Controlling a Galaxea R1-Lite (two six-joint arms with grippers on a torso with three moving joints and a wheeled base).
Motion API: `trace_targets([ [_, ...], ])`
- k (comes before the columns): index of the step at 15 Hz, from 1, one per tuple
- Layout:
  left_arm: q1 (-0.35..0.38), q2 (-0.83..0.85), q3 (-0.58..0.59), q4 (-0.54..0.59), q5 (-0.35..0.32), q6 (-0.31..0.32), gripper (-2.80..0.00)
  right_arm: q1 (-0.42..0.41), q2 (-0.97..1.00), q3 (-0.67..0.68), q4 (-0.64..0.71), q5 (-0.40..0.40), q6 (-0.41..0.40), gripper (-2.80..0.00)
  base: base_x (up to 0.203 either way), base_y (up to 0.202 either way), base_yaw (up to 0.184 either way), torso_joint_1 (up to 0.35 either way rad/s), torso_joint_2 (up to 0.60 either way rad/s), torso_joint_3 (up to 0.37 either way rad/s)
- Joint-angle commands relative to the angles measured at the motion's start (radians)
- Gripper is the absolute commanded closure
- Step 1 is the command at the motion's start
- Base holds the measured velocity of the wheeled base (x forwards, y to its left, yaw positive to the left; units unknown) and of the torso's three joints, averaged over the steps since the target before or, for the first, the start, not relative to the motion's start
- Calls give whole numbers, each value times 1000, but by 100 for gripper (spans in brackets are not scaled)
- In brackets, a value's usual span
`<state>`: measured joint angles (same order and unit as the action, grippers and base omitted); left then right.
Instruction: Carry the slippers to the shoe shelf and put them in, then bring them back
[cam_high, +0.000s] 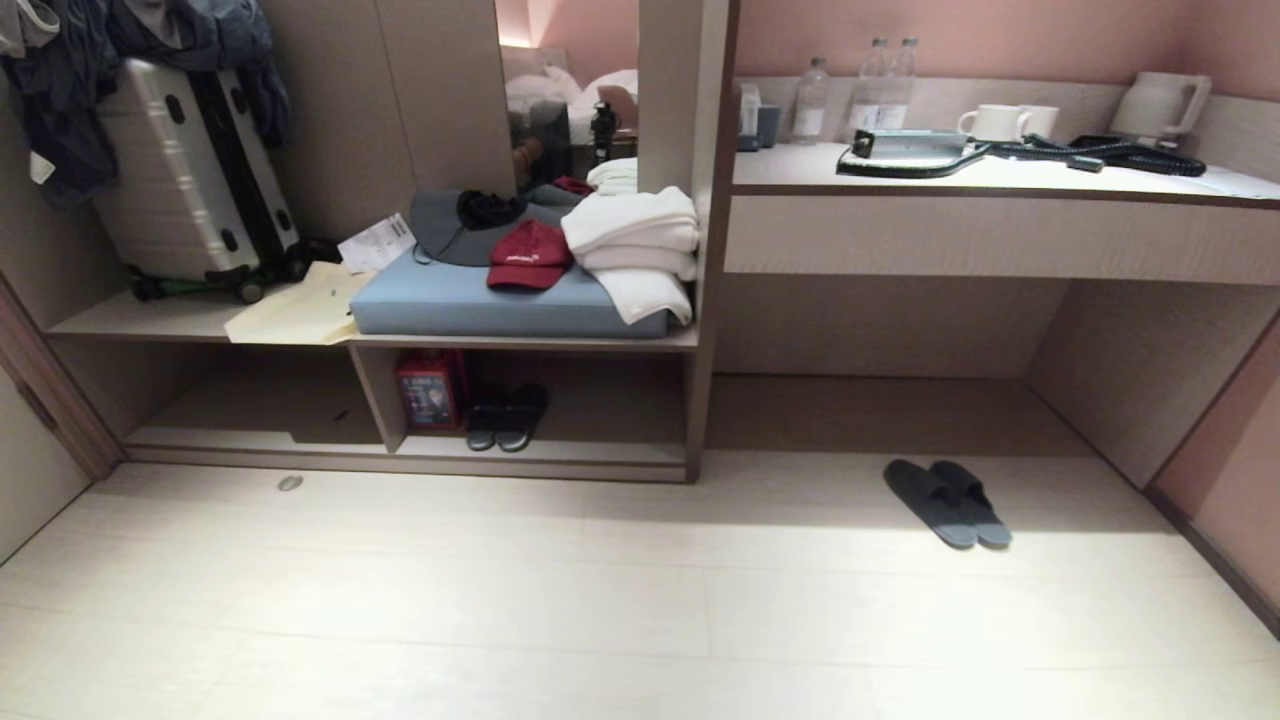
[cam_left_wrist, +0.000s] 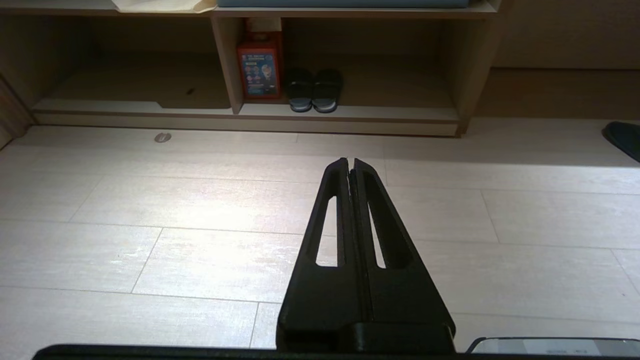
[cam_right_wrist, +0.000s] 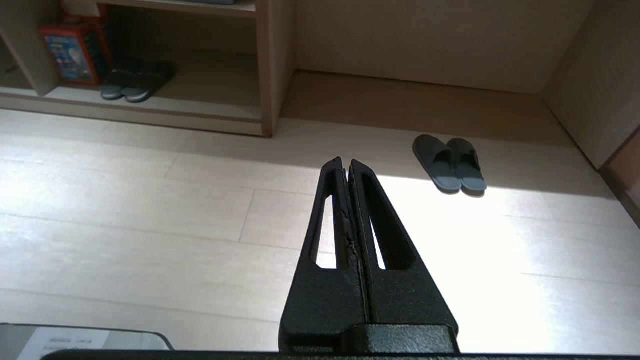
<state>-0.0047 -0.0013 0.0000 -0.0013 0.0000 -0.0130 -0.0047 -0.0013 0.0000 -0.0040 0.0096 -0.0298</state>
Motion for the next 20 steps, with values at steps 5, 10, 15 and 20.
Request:
trace_targets([
  [5, 0, 1, 2, 0, 0, 0, 0, 0, -2, 0, -1, 0, -1, 0, -194, 0, 1, 4, 3, 1],
  [10, 0, 1, 2, 0, 1, -1, 0, 0, -2, 0, -1, 0, -1, 0, -194, 0, 1, 2, 4, 1],
  [15, 0, 1, 2, 0, 2, -1, 0, 0, -2, 0, -1, 0, -1, 0, -197, 0, 2, 2, 1, 2],
  [20, 0, 1, 2, 0, 0, 1, 0, 0, -2, 0, -1, 1, -1, 0, -196, 0, 1, 3, 3, 3],
])
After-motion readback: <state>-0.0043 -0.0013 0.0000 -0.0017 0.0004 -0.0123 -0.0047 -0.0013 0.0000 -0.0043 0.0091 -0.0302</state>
